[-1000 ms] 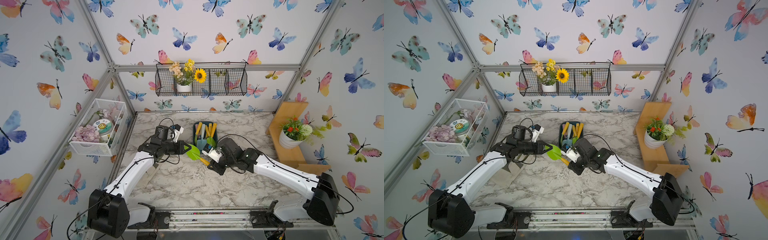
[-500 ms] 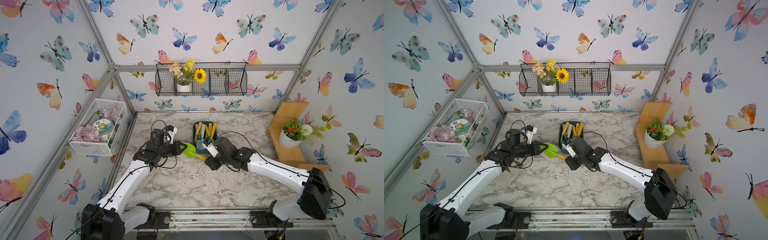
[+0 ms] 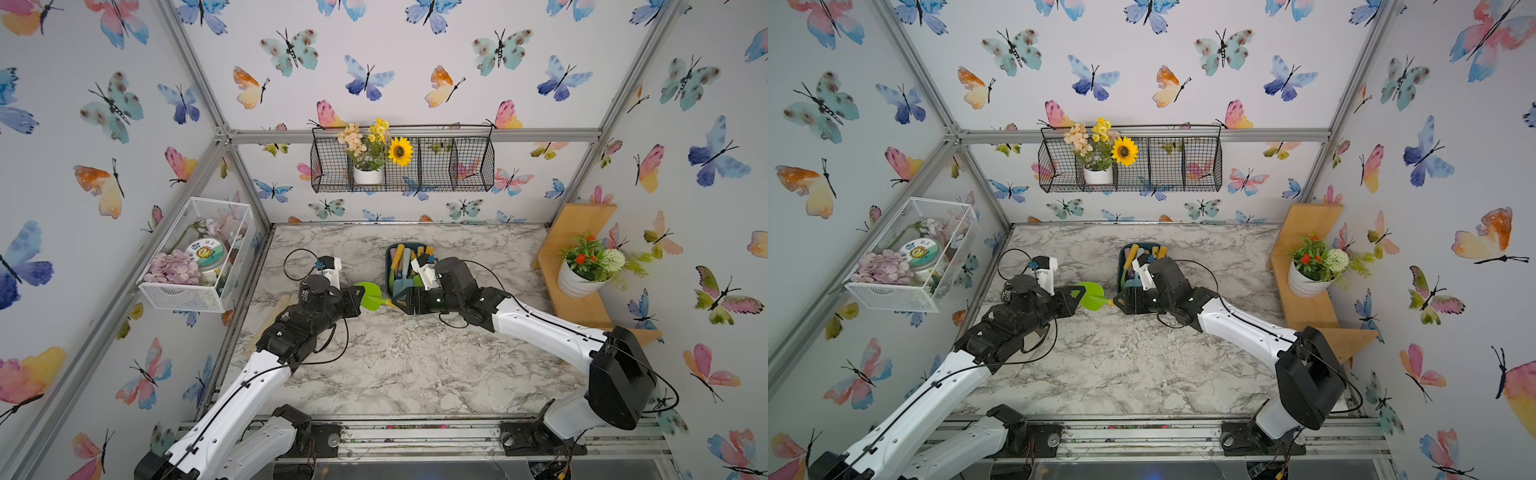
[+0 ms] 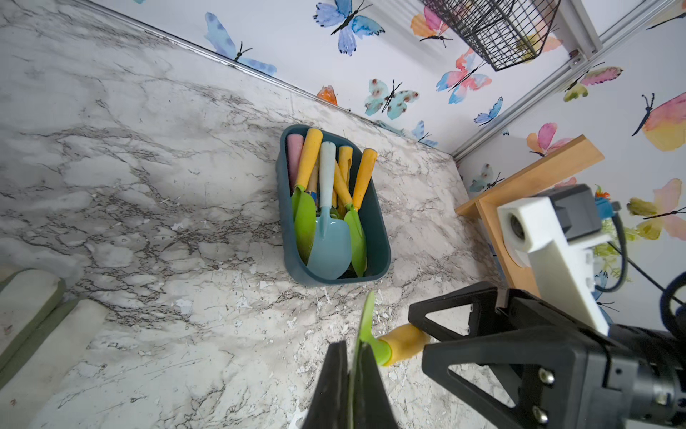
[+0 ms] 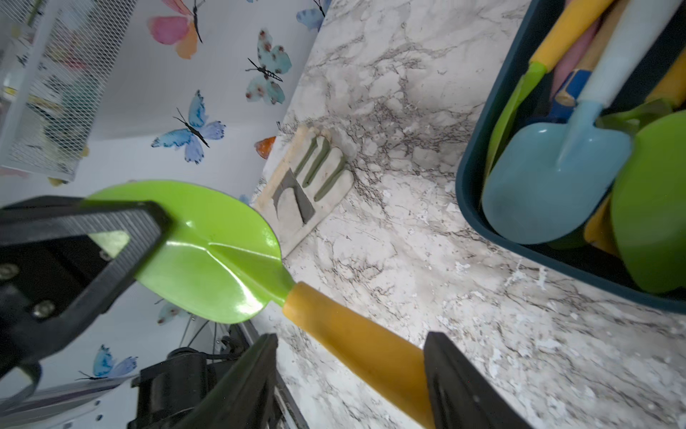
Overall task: Put the shovel into the storage box
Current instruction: Pick up the shovel from the center of the board.
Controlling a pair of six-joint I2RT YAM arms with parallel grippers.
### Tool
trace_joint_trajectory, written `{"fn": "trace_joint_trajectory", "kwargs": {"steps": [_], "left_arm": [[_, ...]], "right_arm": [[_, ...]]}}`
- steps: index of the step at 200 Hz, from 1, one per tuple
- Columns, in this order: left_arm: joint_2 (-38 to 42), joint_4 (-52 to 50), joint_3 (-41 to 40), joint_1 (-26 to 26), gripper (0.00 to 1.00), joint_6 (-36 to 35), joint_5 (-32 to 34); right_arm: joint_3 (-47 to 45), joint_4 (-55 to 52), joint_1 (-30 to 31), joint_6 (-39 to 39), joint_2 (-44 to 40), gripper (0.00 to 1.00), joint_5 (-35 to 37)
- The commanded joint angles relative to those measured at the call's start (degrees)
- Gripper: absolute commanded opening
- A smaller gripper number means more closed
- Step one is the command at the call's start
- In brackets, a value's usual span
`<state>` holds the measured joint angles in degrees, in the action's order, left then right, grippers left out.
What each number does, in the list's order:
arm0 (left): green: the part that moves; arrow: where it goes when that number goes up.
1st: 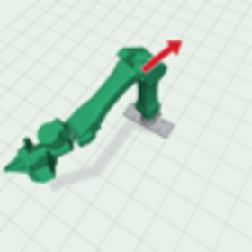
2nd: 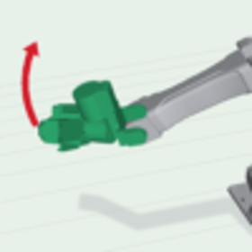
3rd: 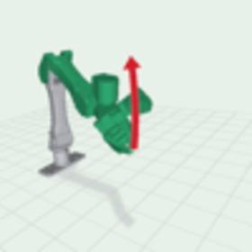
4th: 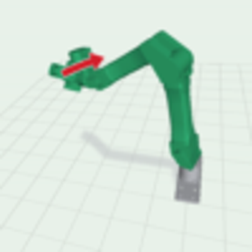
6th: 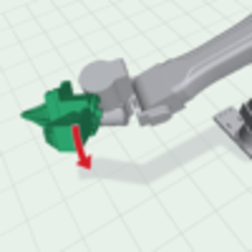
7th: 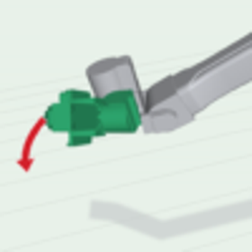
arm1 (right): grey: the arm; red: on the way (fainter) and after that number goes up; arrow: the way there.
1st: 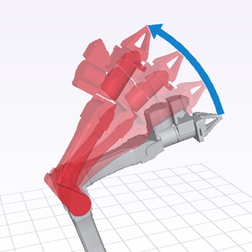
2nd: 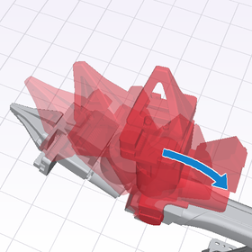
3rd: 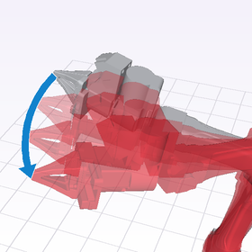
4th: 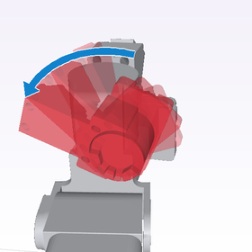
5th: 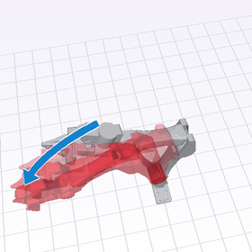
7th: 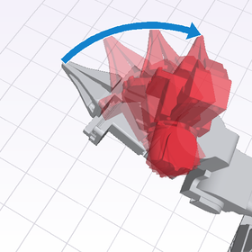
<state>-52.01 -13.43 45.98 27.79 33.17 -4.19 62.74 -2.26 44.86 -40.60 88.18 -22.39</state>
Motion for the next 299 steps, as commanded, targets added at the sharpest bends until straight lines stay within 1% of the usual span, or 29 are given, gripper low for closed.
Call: {"fn": "trace_joint_trajectory", "kwargs": {"steps": [1,24,58,89,111,137,178,201,230,251,272,279,287,299], "left_arm": [[2.4,4.9,-0.3,1.7,0.0,2.5,10.8],[3.2,5.0,-0.4,3.4,0.0,2.8,15.0],[4.1,5.1,-0.4,4.9,0.0,2.8,18.8],[5.8,5.4,-1.0,5.2,0.0,4.0,20.9],[6.8,7.0,-1.8,5.5,0.0,4.8,20.9],[6.7,8.0,-2.2,6.2,0.0,5.4,20.6],[6.8,9.2,-3.0,8.3,0.0,6.5,21.9],[7.3,9.8,-3.7,8.6,0.0,7.2,21.6],[7.5,10.9,-4.7,9.9,0.0,8.1,21.8],[7.6,11.9,-5.5,11.3,0.0,8.5,21.6],[8.1,12.0,-6.2,12.9,0.0,8.4,22.5],[8.3,12.0,-6.5,13.2,0.0,8.4,22.8],[8.5,12.0,-6.7,13.5,0.0,8.4,23.0],[8.7,11.6,-7.1,13.8,0.0,8.4,23.5]], "right_arm": [[-3.2,8.0,-2.1,-10.8,0.4,0.68,-8.6],[-6.2,12.9,-4.4,-16.9,0.5,0.69,-11.4],[-7.6,13.3,-5.9,-20.1,0.8,0.7,-11.8],[-11.1,21.6,-6.9,-26.7,1.6,0.7,-14.6],[-10.8,25.5,-6.9,-29.3,3.0,0.69,-16.5],[-10.8,33.0,-6.9,-34.3,4.0,0.69,-17.4],[-11.8,48.7,-6.9,-44.3,6.7,0.69,-17.5],[-11.3,50.8,-6.9,-46.6,7.8,0.69,-16.6],[-10.6,53.1,-6.9,-49.2,9.1,0.63,-15.6],[-10.0,52.5,-6.9,-50.2,9.8,0.6,-14.6],[-10.0,52.0,-7.0,-51.5,10.5,0.51,-13.4],[-10.0,51.8,-7.0,-51.8,10.7,0.48,-13.1],[-9.8,51.7,-7.0,-52.2,11.0,0.41,-13.1],[-9.4,51.7,-6.9,-52.9,11.6,0.36,-13.5]]}}
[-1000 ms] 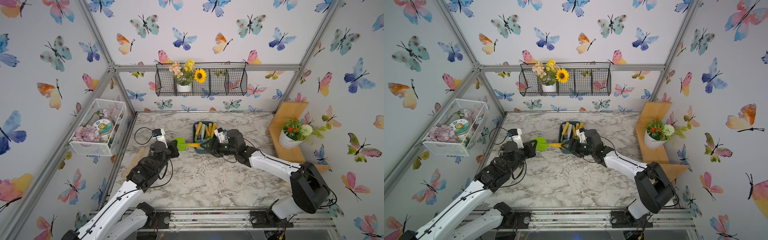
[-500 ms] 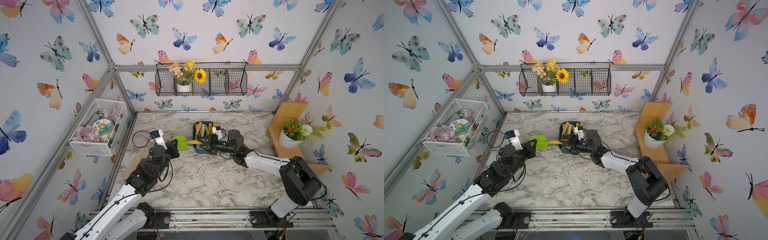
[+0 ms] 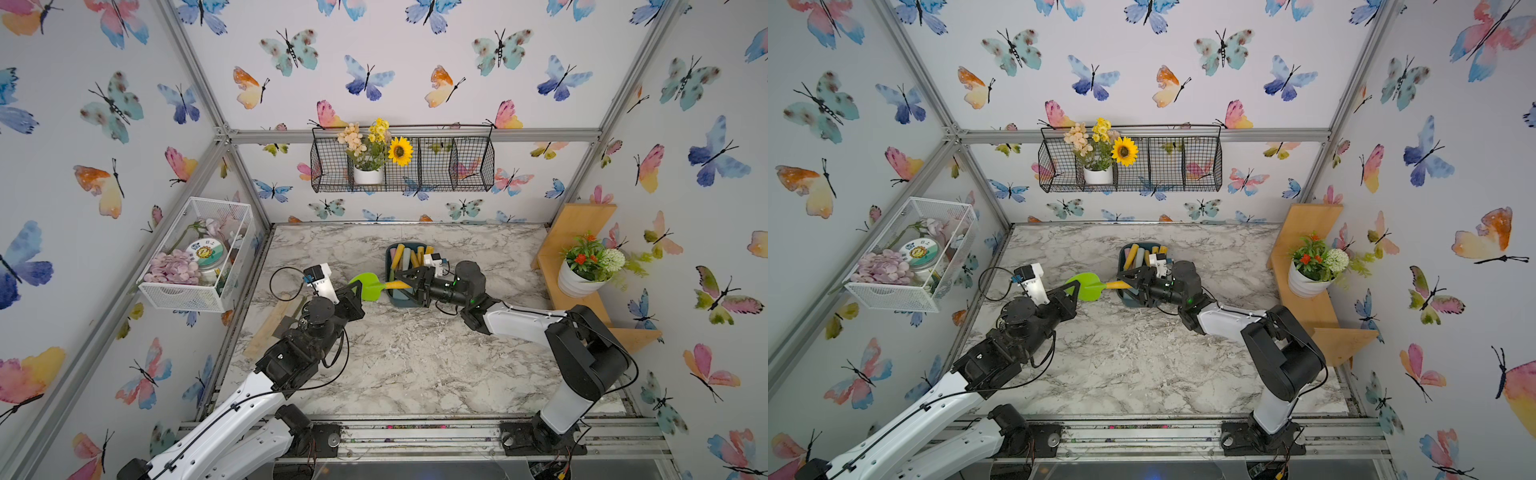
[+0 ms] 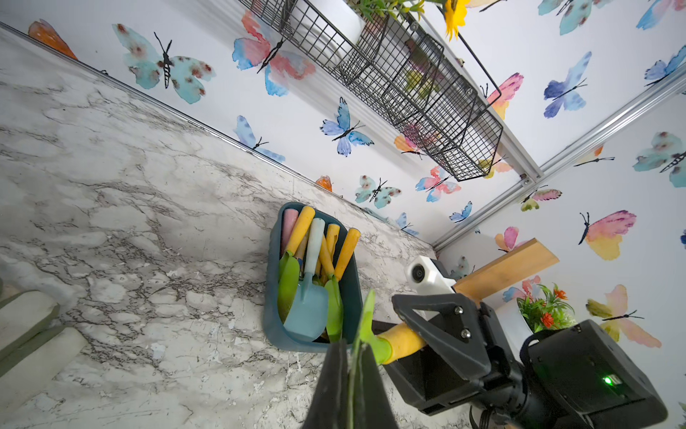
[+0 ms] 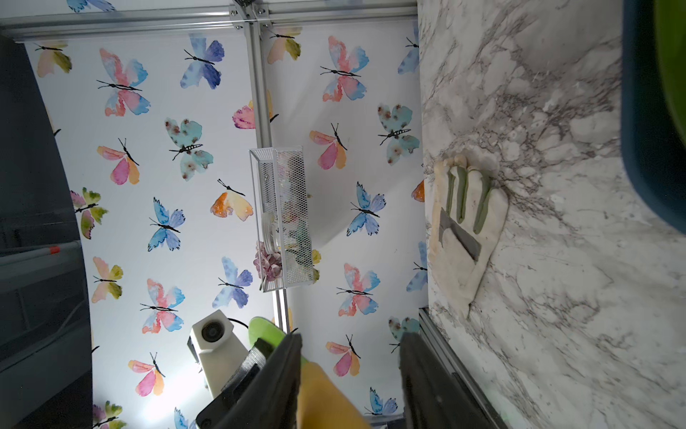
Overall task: Put the shovel into the storage box
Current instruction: Pick up the shovel from the center of the board.
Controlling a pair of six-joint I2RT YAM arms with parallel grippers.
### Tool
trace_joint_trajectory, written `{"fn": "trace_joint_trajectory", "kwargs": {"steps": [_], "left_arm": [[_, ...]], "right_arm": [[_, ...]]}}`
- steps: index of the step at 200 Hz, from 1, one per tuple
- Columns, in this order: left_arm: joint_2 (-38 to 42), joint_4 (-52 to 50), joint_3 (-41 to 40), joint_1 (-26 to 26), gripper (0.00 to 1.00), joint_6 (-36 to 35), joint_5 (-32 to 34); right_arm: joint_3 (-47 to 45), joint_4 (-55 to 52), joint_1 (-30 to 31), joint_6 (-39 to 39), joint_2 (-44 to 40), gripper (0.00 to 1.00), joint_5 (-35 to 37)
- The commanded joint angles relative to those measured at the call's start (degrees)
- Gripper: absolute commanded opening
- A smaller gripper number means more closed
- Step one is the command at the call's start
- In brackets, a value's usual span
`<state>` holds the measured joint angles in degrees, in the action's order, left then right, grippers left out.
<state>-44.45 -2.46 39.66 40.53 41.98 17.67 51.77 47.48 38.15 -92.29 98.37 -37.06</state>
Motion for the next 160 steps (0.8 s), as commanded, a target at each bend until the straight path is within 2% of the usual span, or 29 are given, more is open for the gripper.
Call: {"fn": "trace_joint_trajectory", "kwargs": {"steps": [1,31,47,71,85,111,118,136,160], "left_arm": [[1.1,0.5,-0.8,1.1,0.0,-0.4,1.7],[1.2,-0.2,-1.7,1.2,0.0,-0.2,1.6],[1.0,-0.9,-1.8,1.2,0.12,-0.3,1.2],[1.1,-2.8,-1.3,1.2,0.36,-1.3,0.3],[1.6,-4.2,-0.9,1.2,0.46,-2.1,0.8],[3.1,-6.0,0.3,0.8,0.55,-5.2,1.4],[3.6,-6.7,1.0,0.5,0.61,-6.4,0.8],[3.3,-7.6,2.9,-2.8,0.7,-9.3,-5.6],[-0.5,-8.5,5.8,-11.0,0.73,-11.5,-23.4]], "right_arm": [[1.6,1.9,-0.2,-1.2,1.4,0.36,1.2],[2.3,0.2,-0.3,-0.9,2.0,0.2,1.1],[2.4,-0.9,-0.6,-0.2,2.3,0.13,0.9],[3.3,-5.9,-2.0,3.3,2.1,0.11,0.0],[4.8,-12.0,-3.3,7.8,1.5,0.11,-0.6],[9.4,-26.3,-5.6,19.4,0.2,0.11,-0.9],[10.8,-30.5,-6.3,22.7,-0.1,0.11,-1.0],[13.6,-37.0,-8.0,29.7,0.1,0.12,-4.3],[15.8,-42.8,-9.2,37.4,-0.1,0.12,-8.0]]}}
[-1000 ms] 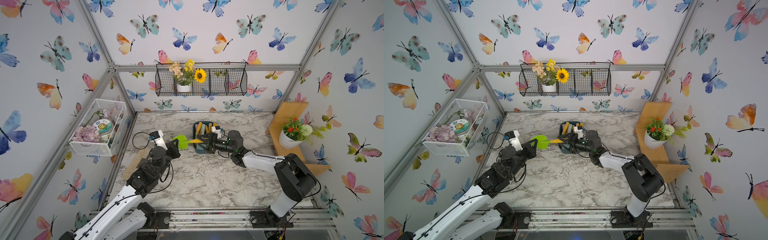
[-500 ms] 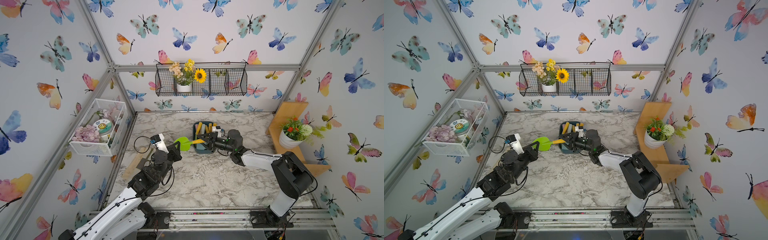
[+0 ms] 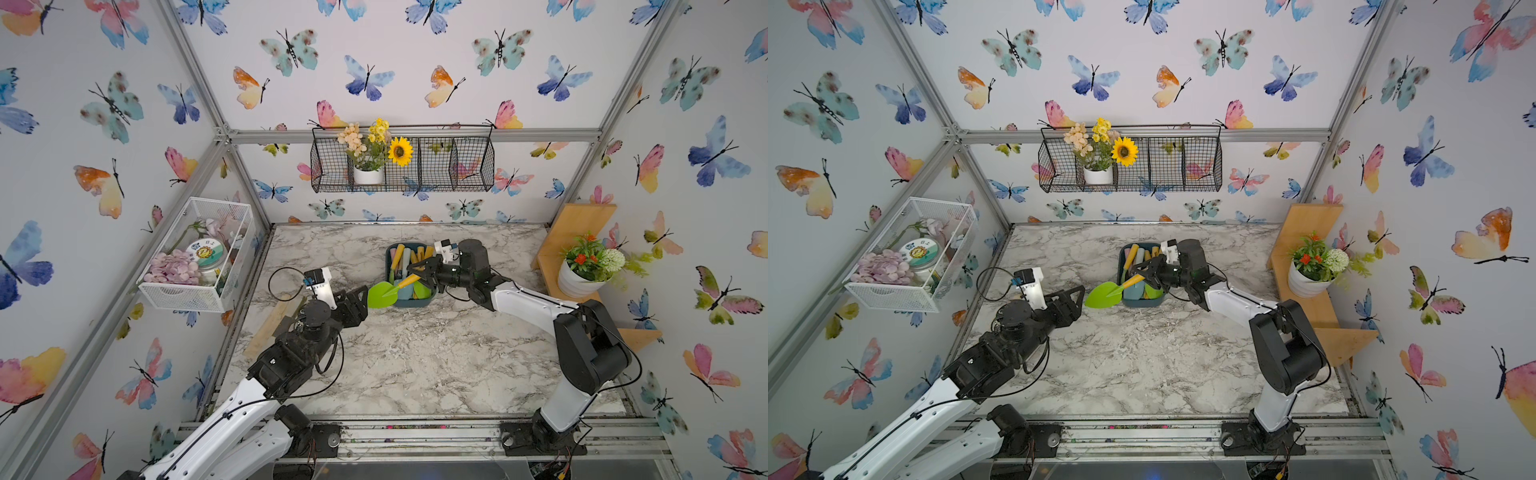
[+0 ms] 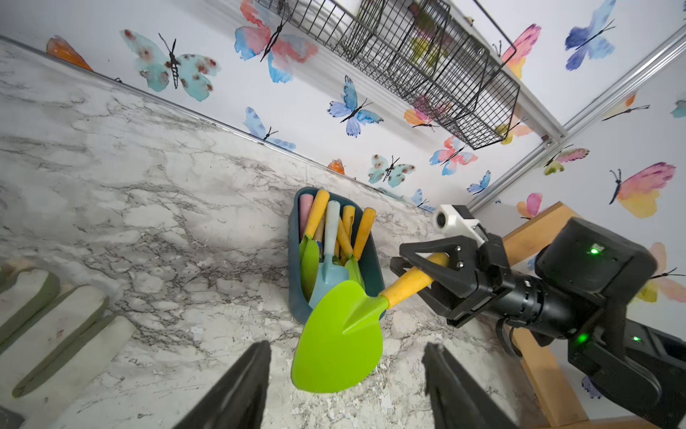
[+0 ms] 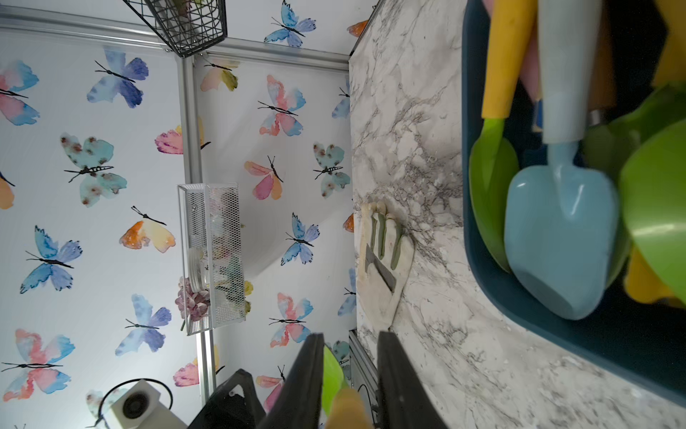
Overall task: Put the shovel into the storage box
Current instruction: Pick up the shovel from the center of the board.
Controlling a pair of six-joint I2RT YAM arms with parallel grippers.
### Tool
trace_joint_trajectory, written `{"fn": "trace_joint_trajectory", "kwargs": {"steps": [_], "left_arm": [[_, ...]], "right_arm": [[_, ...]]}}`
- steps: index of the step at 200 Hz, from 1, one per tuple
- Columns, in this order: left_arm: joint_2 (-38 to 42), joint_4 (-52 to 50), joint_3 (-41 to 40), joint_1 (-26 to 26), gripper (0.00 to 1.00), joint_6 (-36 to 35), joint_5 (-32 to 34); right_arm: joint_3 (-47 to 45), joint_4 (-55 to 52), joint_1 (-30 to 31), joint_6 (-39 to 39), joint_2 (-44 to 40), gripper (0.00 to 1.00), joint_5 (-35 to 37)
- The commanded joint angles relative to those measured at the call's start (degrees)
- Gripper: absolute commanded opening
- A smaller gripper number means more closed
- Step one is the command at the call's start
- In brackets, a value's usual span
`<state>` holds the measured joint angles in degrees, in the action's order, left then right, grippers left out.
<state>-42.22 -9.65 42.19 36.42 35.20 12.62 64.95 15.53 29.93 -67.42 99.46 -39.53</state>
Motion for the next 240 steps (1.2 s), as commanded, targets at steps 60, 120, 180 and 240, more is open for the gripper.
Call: {"fn": "trace_joint_trajectory", "kwargs": {"steps": [60,120,180,240], "left_arm": [[-13.5,-1.5,6.5,-11.6,0.76,-9.0,-49.8],[-17.8,-2.9,5.1,-9.9,0.77,-11.5,-54.3],[-19.2,-1.2,4.2,-9.0,0.65,-10.6,-52.6],[-21.6,0.7,4.0,-5.5,0.19,-9.1,-50.4]], "right_arm": [[7.6,-20.3,-1.3,29.2,-5.1,0.13,-9.7],[10.4,-22.1,-1.3,33.4,-5.8,0.14,-16.4],[9.3,-21.2,-1.3,34.0,-7.8,0.14,-20.1],[9.8,-22.3,-1.3,33.4,-7.4,0.18,-18.8]]}}
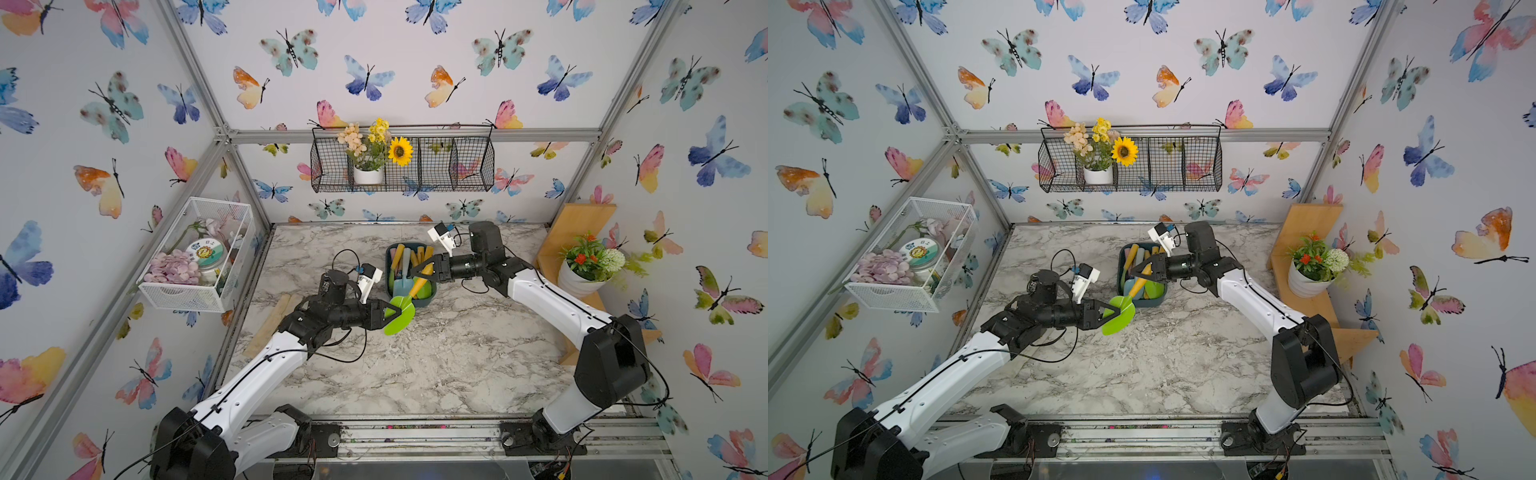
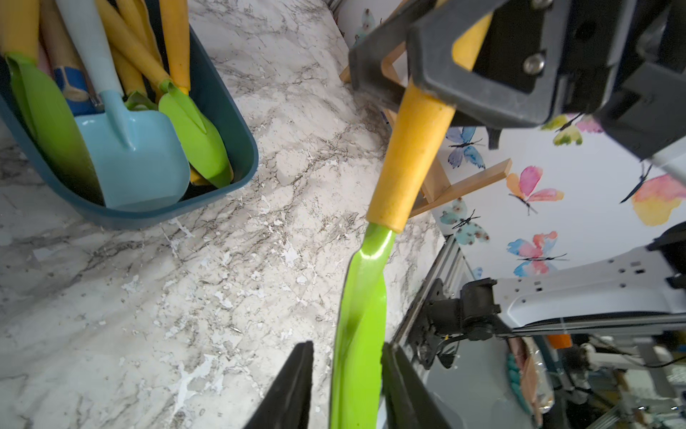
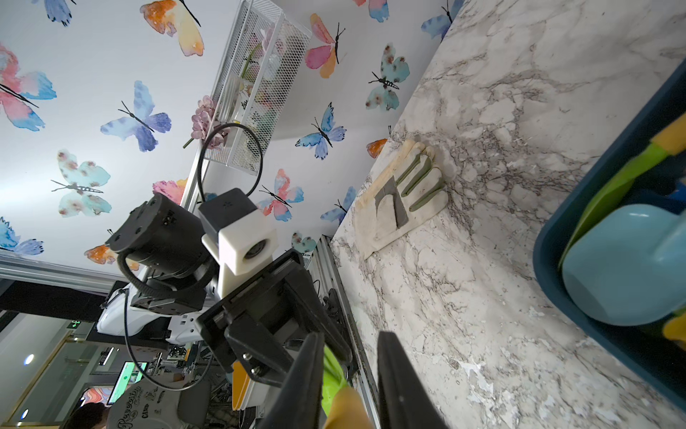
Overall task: Put the shovel into the storage box
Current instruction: Pick up the shovel from the center of the board.
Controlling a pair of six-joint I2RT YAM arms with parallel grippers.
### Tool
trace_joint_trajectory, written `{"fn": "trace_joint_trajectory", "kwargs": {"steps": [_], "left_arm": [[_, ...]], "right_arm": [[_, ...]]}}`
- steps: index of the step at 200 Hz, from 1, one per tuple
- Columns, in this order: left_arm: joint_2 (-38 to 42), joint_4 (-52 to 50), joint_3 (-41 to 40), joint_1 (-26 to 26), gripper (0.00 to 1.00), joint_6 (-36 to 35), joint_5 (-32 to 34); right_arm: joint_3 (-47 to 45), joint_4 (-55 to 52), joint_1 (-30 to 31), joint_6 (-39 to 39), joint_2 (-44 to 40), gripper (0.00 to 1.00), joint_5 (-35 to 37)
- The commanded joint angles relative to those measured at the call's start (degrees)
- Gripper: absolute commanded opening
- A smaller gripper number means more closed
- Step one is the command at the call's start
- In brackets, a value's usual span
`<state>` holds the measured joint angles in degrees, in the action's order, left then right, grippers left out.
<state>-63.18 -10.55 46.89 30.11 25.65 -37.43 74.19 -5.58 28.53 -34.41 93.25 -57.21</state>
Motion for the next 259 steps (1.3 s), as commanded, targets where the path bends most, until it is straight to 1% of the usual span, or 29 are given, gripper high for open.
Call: {"fn": "trace_joint_trajectory", "kwargs": {"steps": [1,15,23,28,31,38,54,93,127,164,169,181,195,217,225,231,238,248,259], "left_arm": [[-0.6,1.6,-0.7,0.9,0.19,0.5,-0.3],[-0.9,1.9,-0.8,1.0,0.06,1.4,1.0],[-1.1,1.8,-0.9,0.9,0.0,2.1,2.1],[-1.3,1.7,-0.9,0.9,0.0,2.5,2.8],[-1.4,1.7,-0.9,0.9,0.0,2.8,3.3],[-1.5,1.7,-0.9,0.9,0.0,3.5,4.3],[-1.6,2.3,-1.4,0.9,0.0,5.4,6.0],[-0.9,3.7,-1.6,1.0,0.0,7.9,9.2],[-1.8,4.3,-0.9,1.5,0.0,7.9,9.2],[-2.1,5.7,-1.3,2.6,0.0,8.7,9.1],[-2.0,5.9,-1.5,2.8,0.0,8.9,11.1],[-1.9,6.1,-1.8,2.9,0.0,9.3,11.7],[-1.5,6.5,-2.2,3.0,0.0,9.8,12.4],[-1.5,7.3,-3.0,3.0,0.0,10.8,13.1],[-1.8,7.5,-3.3,3.1,0.0,11.0,13.2],[-2.0,7.4,-3.4,3.0,0.05,11.2,13.3],[-2.2,7.2,-3.5,3.0,0.14,11.5,13.7],[-2.3,6.5,-3.5,2.9,0.27,11.7,14.8],[-2.1,5.3,-3.5,2.7,0.35,11.8,16.2]], "right_arm": [[0.6,-1.3,0.1,0.4,-1.1,0.18,-1.0],[0.8,-2.0,0.1,0.3,-1.0,0.21,0.3],[0.7,-2.5,0.1,-0.1,-1.1,0.27,1.8],[0.7,-3.0,0.1,-0.3,-1.1,0.3,2.8],[0.7,-3.5,0.1,-0.3,-1.2,0.33,4.1],[0.6,-4.2,0.1,-0.3,-1.5,0.37,6.1],[-0.8,-4.7,0.2,-1.9,-2.6,0.43,10.5],[-6.5,0.1,1.0,-7.3,-6.8,0.45,16.0],[-6.6,1.3,2.0,-8.6,-5.9,0.45,16.1],[-6.1,4.4,3.1,-11.7,-3.9,0.45,16.2],[-6.0,4.7,3.2,-12.0,-3.5,0.45,16.3],[-5.6,5.1,3.4,-12.6,-2.8,0.42,16.3],[-5.2,5.1,3.5,-13.4,-2.1,0.37,16.4],[-5.0,5.6,3.7,-13.8,-1.5,0.24,16.8],[-4.8,5.5,3.7,-13.7,-1.3,0.18,17.2],[-4.4,5.2,3.7,-13.5,-1.0,0.15,17.8],[-3.7,4.6,3.7,-12.7,-0.5,0.12,18.5],[-2.1,2.7,3.7,-11.2,0.5,0.11,19.5],[0.5,-0.3,3.6,-8.7,2.0,0.11,20.8]]}}
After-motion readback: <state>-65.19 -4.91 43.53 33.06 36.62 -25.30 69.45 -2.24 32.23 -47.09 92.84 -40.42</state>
